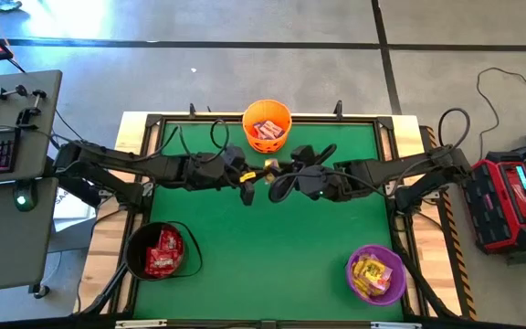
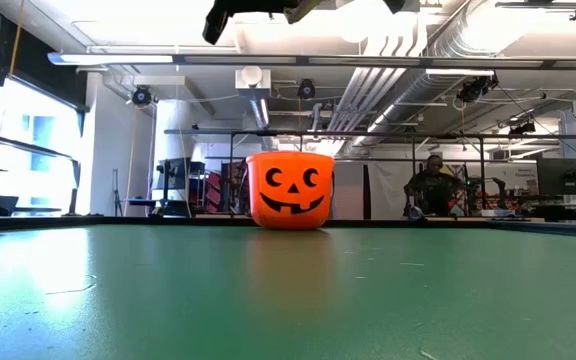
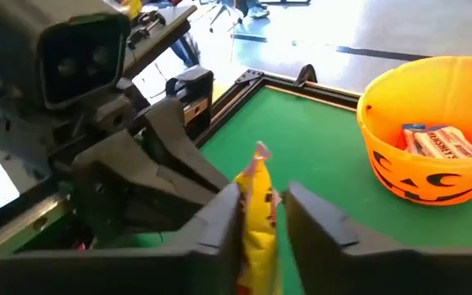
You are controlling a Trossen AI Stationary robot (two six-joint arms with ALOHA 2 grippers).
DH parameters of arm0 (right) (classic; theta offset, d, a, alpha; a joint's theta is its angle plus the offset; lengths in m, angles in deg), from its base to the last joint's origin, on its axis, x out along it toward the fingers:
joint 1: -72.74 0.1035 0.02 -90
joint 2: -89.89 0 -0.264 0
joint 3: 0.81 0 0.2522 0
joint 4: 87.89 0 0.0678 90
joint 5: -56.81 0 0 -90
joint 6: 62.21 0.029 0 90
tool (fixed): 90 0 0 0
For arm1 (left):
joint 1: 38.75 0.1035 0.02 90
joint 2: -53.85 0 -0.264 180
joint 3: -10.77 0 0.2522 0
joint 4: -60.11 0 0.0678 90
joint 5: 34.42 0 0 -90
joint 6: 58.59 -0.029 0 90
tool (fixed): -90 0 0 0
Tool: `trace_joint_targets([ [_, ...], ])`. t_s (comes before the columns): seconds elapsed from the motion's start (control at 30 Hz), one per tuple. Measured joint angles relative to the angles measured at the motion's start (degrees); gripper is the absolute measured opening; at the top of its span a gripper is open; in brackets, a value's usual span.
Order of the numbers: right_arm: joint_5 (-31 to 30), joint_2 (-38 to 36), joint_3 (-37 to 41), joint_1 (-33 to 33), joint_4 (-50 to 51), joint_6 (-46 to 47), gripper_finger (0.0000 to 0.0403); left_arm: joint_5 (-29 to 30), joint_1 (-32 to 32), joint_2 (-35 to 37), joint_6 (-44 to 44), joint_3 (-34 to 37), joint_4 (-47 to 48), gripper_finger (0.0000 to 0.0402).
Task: Sort candy by brand, put in halloween buckets
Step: Put the yellow candy in the purple bucket
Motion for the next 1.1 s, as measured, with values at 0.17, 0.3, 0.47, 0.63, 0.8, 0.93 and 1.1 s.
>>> trace_joint_targets([
  [0.17, 0.92, 0.00, 0.00, 0.02, 0.38, -1.82, 0.0010, 0.09, -0.24, -0.55, -1.10, 0.00, -1.59, 0.0002],
  [0.3, 2.80, -1.02, 0.00, 0.02, 1.09, -1.87, 0.0018, -0.31, -0.24, -0.55, -2.76, 0.00, -1.87, 0.0022],
  [0.47, 3.23, -4.50, 0.02, 0.74, 4.76, -2.86, 0.0005, -2.32, -0.21, 0.12, -4.82, 0.00, -1.60, 0.0064],
  [0.63, 7.13, -9.26, 0.02, 2.80, 13.02, 0.01, 0.0004, -5.29, -0.24, 0.28, -4.88, 0.00, -1.42, 0.0102],
  [0.8, 16.67, -12.95, 0.02, 7.95, 22.30, 5.92, 0.0003, -5.67, -0.08, 0.28, -5.06, 0.00, -1.14, 0.0119],
  [0.93, 24.27, -13.67, 0.02, 15.00, 30.25, 14.92, 0.0003, -5.66, -0.02, 0.28, -7.05, 0.00, -1.13, 0.0118],
  [1.1, 34.02, -13.63, 0.02, 24.55, 40.27, 32.96, 0.0003, -5.68, 0.58, 0.31, -7.37, 0.00, -1.11, 0.0116],
])
